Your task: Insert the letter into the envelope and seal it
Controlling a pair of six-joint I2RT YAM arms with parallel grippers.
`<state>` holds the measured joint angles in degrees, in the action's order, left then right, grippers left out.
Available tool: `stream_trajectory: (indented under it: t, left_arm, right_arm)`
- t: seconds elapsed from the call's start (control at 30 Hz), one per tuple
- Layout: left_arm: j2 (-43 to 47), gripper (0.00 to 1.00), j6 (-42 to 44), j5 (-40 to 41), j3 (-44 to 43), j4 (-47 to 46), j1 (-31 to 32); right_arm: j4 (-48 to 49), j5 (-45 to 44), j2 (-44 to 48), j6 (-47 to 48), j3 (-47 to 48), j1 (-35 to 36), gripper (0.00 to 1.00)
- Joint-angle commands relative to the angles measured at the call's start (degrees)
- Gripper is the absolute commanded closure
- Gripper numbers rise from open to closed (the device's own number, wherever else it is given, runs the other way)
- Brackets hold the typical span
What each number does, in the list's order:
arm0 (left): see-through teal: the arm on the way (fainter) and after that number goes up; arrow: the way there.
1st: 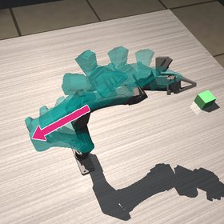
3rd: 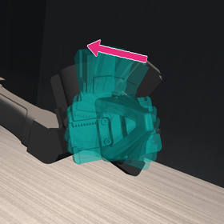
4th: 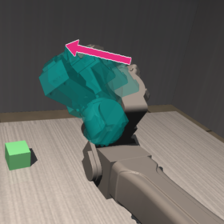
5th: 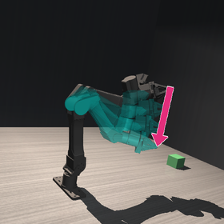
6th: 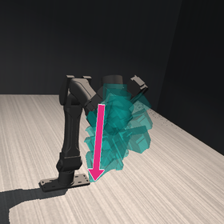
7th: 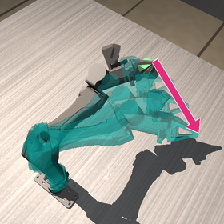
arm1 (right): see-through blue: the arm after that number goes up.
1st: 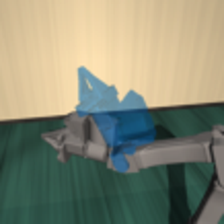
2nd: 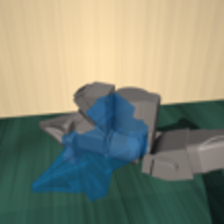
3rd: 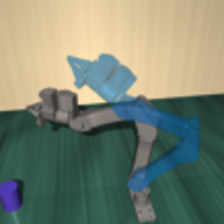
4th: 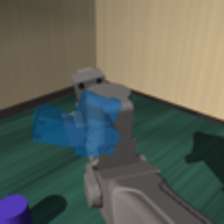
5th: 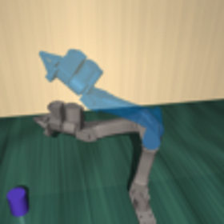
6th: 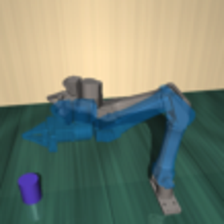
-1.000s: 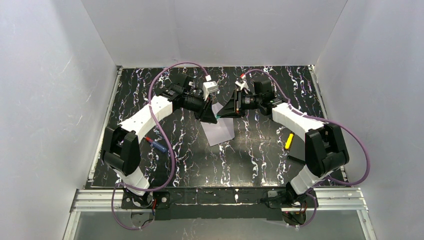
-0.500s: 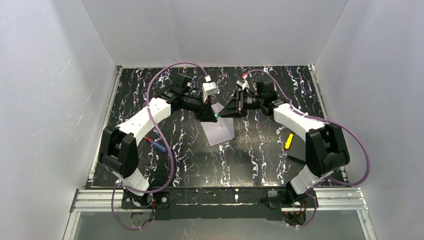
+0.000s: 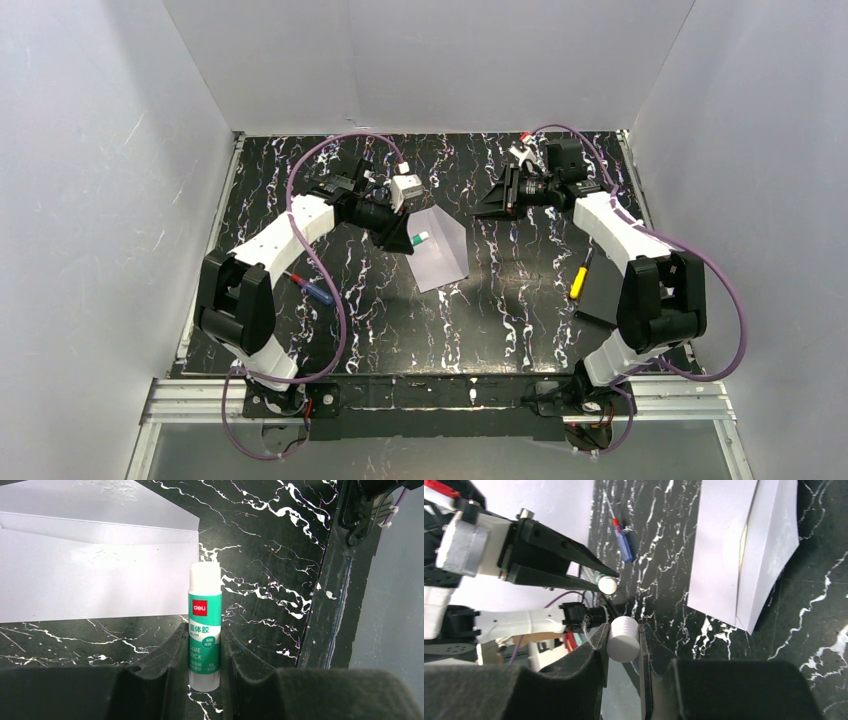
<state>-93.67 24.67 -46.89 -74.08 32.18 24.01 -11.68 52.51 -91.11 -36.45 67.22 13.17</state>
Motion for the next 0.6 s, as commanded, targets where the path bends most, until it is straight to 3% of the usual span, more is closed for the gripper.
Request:
stream_trajectory:
  t: [0.0, 0.1, 0.23, 0.3, 0.4, 0.57]
  left_arm:
    - [1.6, 1.00, -0.4, -0.8, -1.7, 2.4, 0.3]
    - [2.1, 1.00, -2.0, -0.3, -2.1, 1.0, 0.2]
    - [3.7, 1.00, -5.4, -0.3, -2.0, -2.3, 0.3]
    - [4.7, 1.00, -8.2, -1.1, -1.8, -4.6, 0.2]
    - [6.1, 1.00, -13.0, -2.3, -1.0, -9.0, 0.3]
    - [8.7, 1.00, -19.2, -4.0, 0.9, -15.8, 0.3]
  right_arm:
    - [-17.8, -12.2, -0.8, 13.2, 5.1, 1.0, 0.99]
    - [-27.5, -33.7, -2.3, 16.4, 5.9, 1.0, 0.99]
    - [-26.6, -52.7, 0.1, 15.2, 0.1, 1.3, 0.99]
    - [-25.4, -58.3, 0.8, 14.6, -1.8, 2.1, 0.97]
    - [-23.6, -64.5, 0.4, 14.1, -3.9, 3.9, 0.86]
    - [-21.3, -66.1, -3.1, 13.9, -5.2, 4.9, 0.80]
